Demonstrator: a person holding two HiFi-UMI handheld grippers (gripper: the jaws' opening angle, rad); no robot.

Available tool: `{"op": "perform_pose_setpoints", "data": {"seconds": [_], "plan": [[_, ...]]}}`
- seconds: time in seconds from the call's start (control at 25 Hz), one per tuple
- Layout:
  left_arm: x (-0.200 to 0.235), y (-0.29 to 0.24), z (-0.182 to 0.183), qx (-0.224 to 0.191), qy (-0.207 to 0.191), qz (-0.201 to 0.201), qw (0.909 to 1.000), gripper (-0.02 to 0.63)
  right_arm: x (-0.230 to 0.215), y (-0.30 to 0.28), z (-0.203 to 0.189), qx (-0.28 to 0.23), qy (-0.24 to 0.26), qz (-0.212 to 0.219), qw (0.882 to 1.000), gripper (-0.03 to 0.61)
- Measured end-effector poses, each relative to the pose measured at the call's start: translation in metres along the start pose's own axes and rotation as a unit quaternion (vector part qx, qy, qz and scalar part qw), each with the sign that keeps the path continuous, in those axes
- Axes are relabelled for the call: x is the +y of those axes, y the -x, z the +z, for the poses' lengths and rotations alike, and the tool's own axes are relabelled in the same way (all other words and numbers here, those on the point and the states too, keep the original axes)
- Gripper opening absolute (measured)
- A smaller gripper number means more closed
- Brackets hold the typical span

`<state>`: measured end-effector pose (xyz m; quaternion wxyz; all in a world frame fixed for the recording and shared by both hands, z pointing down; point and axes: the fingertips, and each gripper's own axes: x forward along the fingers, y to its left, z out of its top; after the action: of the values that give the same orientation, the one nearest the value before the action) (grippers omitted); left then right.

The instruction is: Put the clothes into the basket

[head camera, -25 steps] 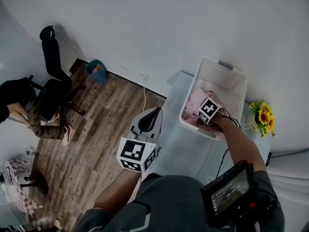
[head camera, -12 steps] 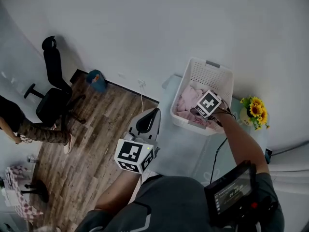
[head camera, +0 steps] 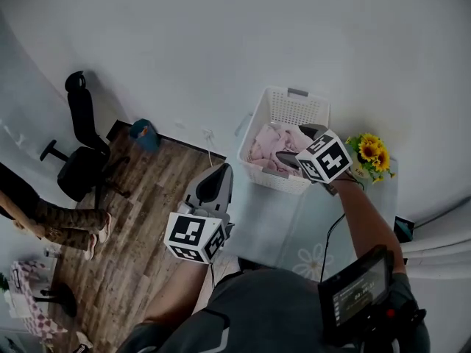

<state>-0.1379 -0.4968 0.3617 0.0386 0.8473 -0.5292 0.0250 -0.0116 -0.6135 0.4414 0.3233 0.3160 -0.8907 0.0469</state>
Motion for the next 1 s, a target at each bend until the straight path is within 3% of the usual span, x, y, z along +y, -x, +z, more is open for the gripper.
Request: {"op": "perform_pose_setpoints", "data": {"seconds": [0.2,0.52,0.68,0.84,1.0], "plan": [[-0.044,0.02,0.005,-0.004,-0.011,-0.003,0.9999,0.009,0.02,0.067,0.012,-0.086,-0.034,0.0,0.996,0.413],[-0.109,0.047,0.006,-0.003,-0.024,-0.002,0.9997,0.009,0.045,0.154,-0.003,-0.17,-0.073,0.003,0.983,0.321],[-0.129,0.061,0.011,0.006,-0.036,0.005,0.9993,0.009,0.066,0.189,-0.017,-0.194,-0.085,0.033,0.977,0.208],[-0.144,0.07,0.018,-0.001,-0.043,0.007,0.9991,0.009,0.073,0.212,-0.028,-0.216,-0.089,0.022,0.972,0.118],[-0.151,0.072,0.013,-0.002,-0.045,0.004,0.999,0.009,0.077,0.225,-0.035,-0.239,-0.099,0.02,0.966,0.086]]}}
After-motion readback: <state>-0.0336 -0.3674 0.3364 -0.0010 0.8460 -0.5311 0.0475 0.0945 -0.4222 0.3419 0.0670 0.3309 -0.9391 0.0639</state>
